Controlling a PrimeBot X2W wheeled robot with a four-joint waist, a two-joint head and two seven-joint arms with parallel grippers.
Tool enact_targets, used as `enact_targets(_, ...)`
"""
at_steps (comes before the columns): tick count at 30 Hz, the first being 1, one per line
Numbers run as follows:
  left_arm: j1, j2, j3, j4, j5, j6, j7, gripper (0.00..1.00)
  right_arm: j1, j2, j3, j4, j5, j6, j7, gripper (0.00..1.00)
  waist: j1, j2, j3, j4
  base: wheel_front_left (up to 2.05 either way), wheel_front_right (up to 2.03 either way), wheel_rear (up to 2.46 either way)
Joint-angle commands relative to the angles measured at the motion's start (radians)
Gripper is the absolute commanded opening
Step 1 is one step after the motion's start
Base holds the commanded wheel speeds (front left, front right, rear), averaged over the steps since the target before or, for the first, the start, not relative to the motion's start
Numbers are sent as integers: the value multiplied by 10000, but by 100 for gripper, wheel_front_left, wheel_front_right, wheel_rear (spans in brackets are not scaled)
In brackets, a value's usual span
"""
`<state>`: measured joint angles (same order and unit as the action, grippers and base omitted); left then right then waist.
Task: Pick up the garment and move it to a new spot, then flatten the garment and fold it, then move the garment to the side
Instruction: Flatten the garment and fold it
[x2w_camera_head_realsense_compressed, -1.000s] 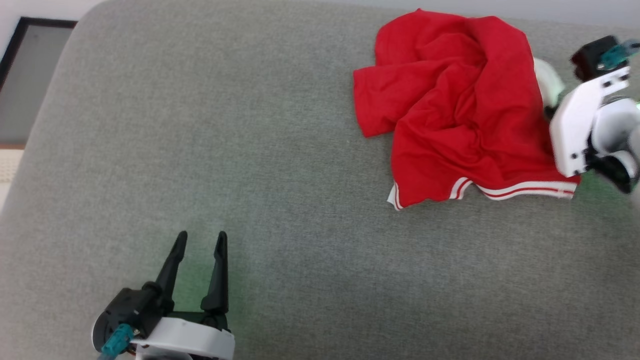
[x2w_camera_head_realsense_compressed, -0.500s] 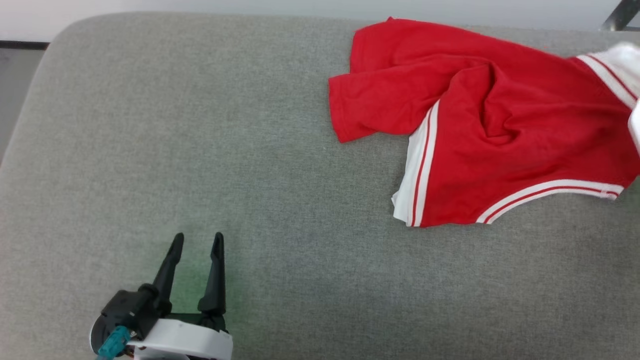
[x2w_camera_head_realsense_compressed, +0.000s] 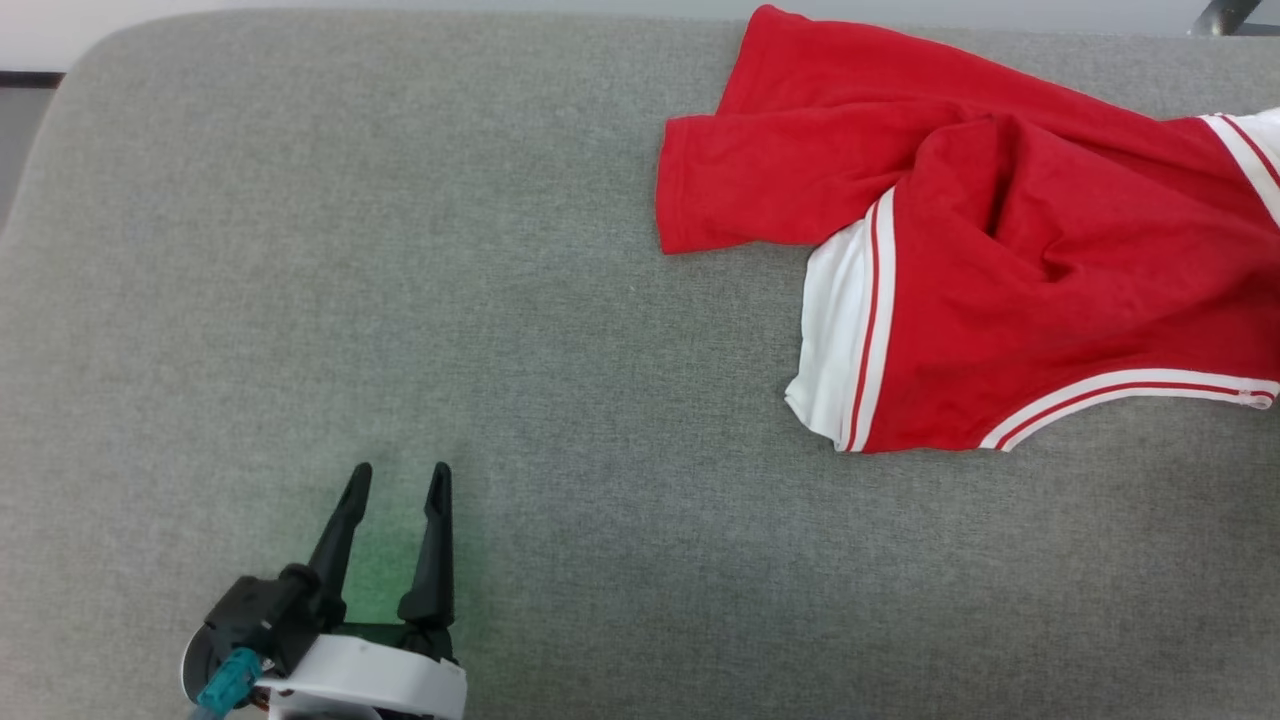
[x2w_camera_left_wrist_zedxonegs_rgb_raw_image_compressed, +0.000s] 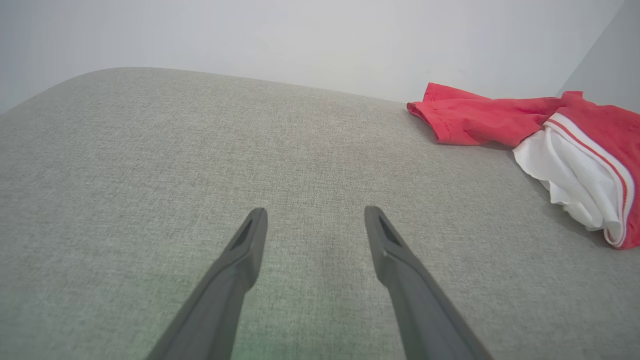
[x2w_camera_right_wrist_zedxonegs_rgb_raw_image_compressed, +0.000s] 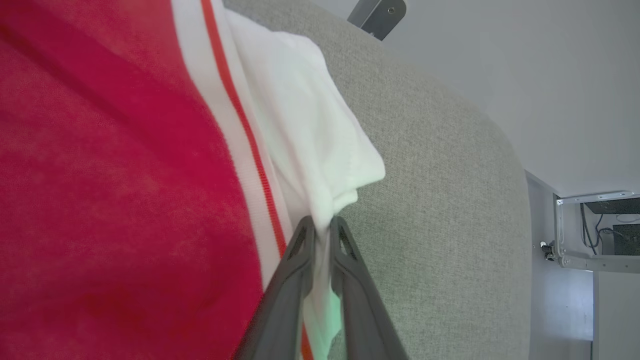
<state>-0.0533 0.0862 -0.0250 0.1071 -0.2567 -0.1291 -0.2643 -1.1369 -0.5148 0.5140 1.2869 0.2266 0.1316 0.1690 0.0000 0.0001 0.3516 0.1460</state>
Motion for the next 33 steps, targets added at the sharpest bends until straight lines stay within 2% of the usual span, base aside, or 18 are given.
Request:
enact_targets(1,-81,31,-18,14,-66,-28,1,100,179,47,-317,21,-177,-17,-149,100,0,-1,6,-30,0,0,0)
enact_targets(7,-101,73,-1,77,-89,-28,1,100,311,248,-1503,19,-1038,-17,-617,100,0,-1,-108,-146,0,0,0)
enact_targets(11,-23,112,-26,98,-103,-28,1,100,524,653,-2195,-33,-1293,-16,-1340,100,0,-1,-269,-251,0,0,0)
enact_targets(14,-23,169,-54,116,-142,-28,1,100,863,1187,-2785,-301,-855,-16,-2260,100,0,-1,-444,-338,0,0,0)
enact_targets(17,-101,271,-45,70,-231,-28,1,100,1382,1586,-3011,-816,-584,-17,-3301,100,0,-1,-697,-462,0,0,0)
enact_targets(19,-204,408,-132,55,-330,-28,1,100,1879,2081,-3127,-1263,-218,-16,-3800,100,0,-1,-876,-564,0,0,0)
enact_targets(22,-442,735,-338,120,-541,-28,1,100,2696,2449,-2985,-2260,-12,-17,-4166,100,0,-1,-1170,-758,0,0,0)
enact_targets(27,-1387,1797,-1163,625,-1181,-28,82,100,4432,3090,-3030,-4781,261,-16,-4323,100,0,-1,-1597,-1142,0,0,0)
enact_targets(33,-3590,3202,-2435,1007,-2209,-26,1407,100,6844,3751,-3697,-8432,-166,-16,-4110,100,0,-1,-1796,-1558,0,0,0)
